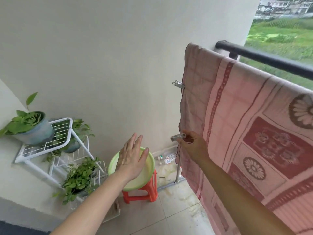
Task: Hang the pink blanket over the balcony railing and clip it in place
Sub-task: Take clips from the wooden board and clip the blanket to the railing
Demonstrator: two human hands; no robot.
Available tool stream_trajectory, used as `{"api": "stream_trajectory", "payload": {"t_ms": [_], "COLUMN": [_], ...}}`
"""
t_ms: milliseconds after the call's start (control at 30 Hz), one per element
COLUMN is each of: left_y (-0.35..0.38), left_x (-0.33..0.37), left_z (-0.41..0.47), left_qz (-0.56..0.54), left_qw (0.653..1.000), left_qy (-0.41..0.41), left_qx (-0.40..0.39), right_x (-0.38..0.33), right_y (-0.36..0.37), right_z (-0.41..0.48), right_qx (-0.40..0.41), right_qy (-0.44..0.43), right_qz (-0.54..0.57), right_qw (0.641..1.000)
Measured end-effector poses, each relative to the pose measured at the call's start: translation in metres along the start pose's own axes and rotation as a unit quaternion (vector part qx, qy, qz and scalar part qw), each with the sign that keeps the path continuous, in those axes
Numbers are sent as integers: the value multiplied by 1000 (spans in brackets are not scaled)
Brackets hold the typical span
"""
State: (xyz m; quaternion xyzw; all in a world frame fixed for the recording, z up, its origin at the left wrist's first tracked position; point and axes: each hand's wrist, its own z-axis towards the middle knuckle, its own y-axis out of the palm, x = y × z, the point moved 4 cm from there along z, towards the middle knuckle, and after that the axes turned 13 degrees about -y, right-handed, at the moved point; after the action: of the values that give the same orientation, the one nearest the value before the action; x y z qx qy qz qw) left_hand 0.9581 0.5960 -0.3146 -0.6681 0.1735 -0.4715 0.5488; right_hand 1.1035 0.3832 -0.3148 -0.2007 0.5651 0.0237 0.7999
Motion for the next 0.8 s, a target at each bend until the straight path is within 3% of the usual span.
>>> {"api": "stream_trajectory", "payload": {"t_ms": [233,400,633,800], "left_y": [42,107,210,282], "left_x": [-18,-21,1,13], "left_z": [118,212,288,304], "left_qz": [26,52,68,4], "left_qw": [998,983,937,910], "left_qy": [-14,8,109,93], "left_qx": [-62,-177,-326,-405], "right_x": [40,85,154,190], "right_y": [39,40,51,69], "right_z": [88,115,108,97], "right_qx": [-29,23,109,179], "right_qy": [28,79,232,289], "right_qz": [-33,-59,-118,-128], "right_qw": [999,995,959,932]}}
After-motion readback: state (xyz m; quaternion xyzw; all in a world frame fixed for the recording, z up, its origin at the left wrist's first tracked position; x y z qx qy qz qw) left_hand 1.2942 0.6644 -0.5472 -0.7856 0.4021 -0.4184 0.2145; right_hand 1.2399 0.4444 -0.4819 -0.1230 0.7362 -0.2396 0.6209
